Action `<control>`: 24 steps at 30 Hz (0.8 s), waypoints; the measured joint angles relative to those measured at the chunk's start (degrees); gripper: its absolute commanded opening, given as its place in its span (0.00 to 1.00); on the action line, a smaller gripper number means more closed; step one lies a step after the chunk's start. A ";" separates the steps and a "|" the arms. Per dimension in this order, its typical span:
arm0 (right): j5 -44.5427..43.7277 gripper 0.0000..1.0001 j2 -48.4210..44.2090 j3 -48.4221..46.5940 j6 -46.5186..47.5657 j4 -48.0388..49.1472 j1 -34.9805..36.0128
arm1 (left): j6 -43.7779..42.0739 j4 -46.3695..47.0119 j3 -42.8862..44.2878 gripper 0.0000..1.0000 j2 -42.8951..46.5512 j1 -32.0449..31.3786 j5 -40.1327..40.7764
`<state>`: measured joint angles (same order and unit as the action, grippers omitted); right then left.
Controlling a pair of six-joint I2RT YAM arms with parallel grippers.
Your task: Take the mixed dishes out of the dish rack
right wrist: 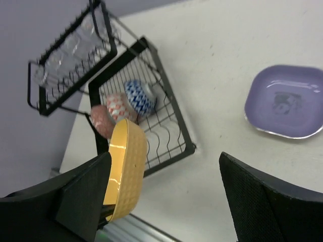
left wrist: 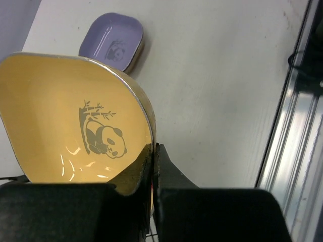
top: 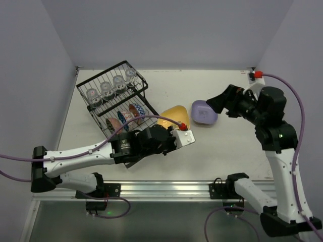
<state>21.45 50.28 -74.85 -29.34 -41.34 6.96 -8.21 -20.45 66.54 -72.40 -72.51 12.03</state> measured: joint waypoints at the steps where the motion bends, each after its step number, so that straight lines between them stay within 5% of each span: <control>1: -2.23 0.89 2.38 -1.33 1.14 -1.92 3.06 | -2.67 -2.08 -0.46 0.00 0.94 -0.68 0.02; 10: -15.52 0.81 13.49 -2.27 3.41 -11.93 23.45 | -14.58 -12.70 1.07 0.00 -2.86 -4.57 1.70; 21: -20.55 0.63 18.34 2.14 0.83 -10.64 30.01 | -15.58 -15.54 2.25 0.00 -8.11 -5.20 4.59; 24: -20.57 0.49 19.69 4.61 0.00 -9.68 30.91 | -15.56 -15.15 3.13 0.00 -8.68 -5.20 5.33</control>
<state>0.89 69.97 -70.24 -29.34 -51.03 37.87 -23.77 -35.59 69.67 -81.08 -77.71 17.37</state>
